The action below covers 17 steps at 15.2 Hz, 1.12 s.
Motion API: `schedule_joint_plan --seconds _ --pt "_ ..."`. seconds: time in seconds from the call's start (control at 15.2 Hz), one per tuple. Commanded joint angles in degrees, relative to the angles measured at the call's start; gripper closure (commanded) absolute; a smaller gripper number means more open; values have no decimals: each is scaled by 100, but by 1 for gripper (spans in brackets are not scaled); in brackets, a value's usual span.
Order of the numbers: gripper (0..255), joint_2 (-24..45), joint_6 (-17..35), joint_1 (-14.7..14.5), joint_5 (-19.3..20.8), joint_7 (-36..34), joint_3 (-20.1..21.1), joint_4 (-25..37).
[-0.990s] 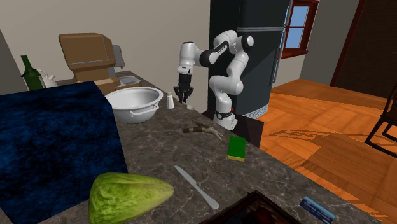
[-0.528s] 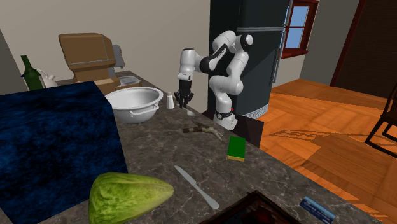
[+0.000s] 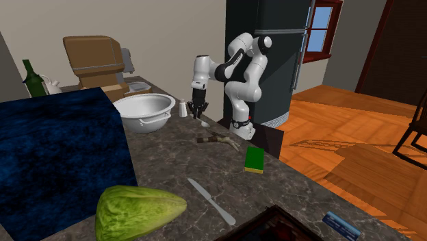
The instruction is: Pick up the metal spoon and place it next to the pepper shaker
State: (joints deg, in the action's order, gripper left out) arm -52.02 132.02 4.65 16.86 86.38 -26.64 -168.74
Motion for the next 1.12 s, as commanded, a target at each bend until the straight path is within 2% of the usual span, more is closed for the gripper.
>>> schedule_joint_plan --seconds 0.0,0.07,0.13,0.46,0.73,1.06 --pt "255 0 0 0 0 0 0 0" --pt "255 0 1 0 0 0 -1 -1" --pt "0 0 1 0 0 0 0 -1" --pt "0 0 1 0 0 0 0 -1" --pt "0 -621 -1044 47 -170 15 247 430" --pt "0 -620 -1044 49 -172 16 249 430"
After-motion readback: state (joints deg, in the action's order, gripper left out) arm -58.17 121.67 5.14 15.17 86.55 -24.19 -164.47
